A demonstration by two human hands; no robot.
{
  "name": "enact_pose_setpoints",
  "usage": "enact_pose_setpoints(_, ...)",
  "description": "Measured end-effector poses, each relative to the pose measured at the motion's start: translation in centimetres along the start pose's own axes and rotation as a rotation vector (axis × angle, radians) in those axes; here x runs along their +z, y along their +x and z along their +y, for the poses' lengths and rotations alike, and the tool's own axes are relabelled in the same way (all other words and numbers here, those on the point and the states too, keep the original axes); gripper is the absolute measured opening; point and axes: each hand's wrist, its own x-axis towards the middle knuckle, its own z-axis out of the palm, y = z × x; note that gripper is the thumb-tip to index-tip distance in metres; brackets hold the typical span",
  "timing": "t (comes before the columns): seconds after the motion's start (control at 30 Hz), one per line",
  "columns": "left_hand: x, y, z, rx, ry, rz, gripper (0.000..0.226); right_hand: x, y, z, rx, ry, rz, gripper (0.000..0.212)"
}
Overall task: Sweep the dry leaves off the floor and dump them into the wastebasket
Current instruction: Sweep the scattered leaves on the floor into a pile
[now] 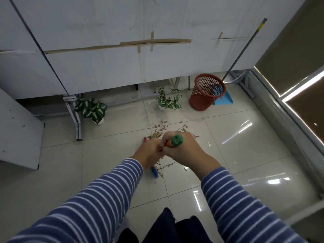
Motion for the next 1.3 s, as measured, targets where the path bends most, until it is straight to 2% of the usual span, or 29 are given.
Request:
enact_pose_setpoints(0.13,-0.3,-0.1,2.4,0.037,0.037,0.081,0.018,-2.3,-0.7,0.4,-0.109,-0.057,0.044,0.006)
enact_pose_setpoints(0.23,-0.5,-0.3,3.5,0.108,0.147,0.163,0.01,-4.6,-1.4,0.3,-0.142,0.01,0.045,0.009)
enact_pose_setpoints(0.37,0.3,-0.1,3.3,0.152,0.28,0.21,0.016,-6.3,-1.8,1.4,-0.103,0.147,-0.023,0.014)
enact_pose_setpoints(0.47,1.9,0.2,2.7,0.114,0.321,0.171,0.018,-6.2,-2.0,3.0,-0.07,0.179,-0.073,0.014)
enact_pose_setpoints(0.57,4.3,0.4,2.3,0.086,0.293,0.085,0.017,-5.5,-2.3,4.6,-0.023,0.165,-0.13,0.013)
enact_pose_setpoints(0.7,6.8,1.0,3.2,-0.022,0.116,-0.023,0.008,-4.9,-2.5,5.9,-0.001,0.078,-0.163,0.01)
enact_pose_setpoints(0.83,7.6,1.2,4.7,-0.031,-0.034,-0.02,0.009,-4.5,-2.7,7.0,-0.025,-0.039,-0.17,0.007)
enact_pose_setpoints(1.07,7.3,1.6,6.8,0.057,0.058,0.104,0.022,-6.2,-3.7,7.6,-0.133,-0.12,-0.088,0.008)
enact_pose_setpoints(1.2,6.7,1.9,7.9,0.127,0.15,0.19,0.012,-9.1,-4.3,7.0,-0.126,-0.002,-0.058,0.014)
enact_pose_setpoints(1.3,6.8,2.0,8.0,0.13,0.22,0.212,0.015,-10.5,-4.4,7.0,-0.089,0.082,-0.079,0.017)
